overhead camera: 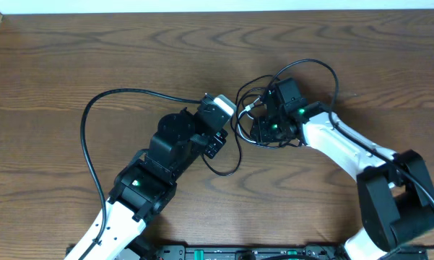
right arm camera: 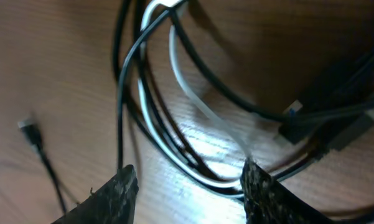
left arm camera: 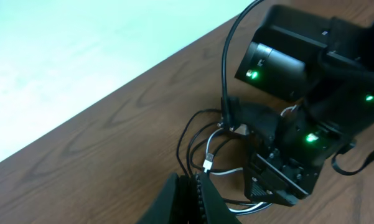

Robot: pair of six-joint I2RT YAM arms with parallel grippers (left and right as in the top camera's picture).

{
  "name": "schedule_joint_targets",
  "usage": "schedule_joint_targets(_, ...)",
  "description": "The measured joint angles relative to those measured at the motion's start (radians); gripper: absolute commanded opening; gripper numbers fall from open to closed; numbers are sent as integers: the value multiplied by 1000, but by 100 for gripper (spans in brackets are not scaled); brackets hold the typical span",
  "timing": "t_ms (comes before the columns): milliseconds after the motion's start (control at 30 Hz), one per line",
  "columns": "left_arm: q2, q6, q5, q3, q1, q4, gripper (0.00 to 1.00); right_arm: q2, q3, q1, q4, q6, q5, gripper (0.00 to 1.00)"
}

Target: Untangle cables

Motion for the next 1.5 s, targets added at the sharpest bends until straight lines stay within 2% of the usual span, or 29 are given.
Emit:
schedule_joint_targets(467,0,-2,0,0,0,-75,8,4,-2,0,21,-2,104,53)
schedule_joint_targets(667,0,-21,0,0,0,-78,9,9,-2,0,42,-3,111,50)
schedule_joint_targets(800,0,-57,0,0,0,-88,17,35,-2,0,55,-3,110,47)
schedule_joint_targets(833,0,-68,0,0,0,-93,22,41,-2,0,57,-3,108,46)
schedule_joint_targets(867,0,-79,0,0,0,-101,24,48,-2,0,59,-3,103,42)
schedule_joint_targets(967,0,-105,7,0,0,-124,28,55,-2,2,69,-9,92,1)
schedule_joint_targets(1233,0,-132,43,0,0,-195,30,56,12,10,70,-6,29,1)
schedule_joint_targets(1333,0,-143,50,0,0,-208,30,49,66,9,-31,-8,39,1)
schedule_joint_targets(1500,30,-156,55,-1,0,-209,31,-15,253,9,-257,-21,103,1)
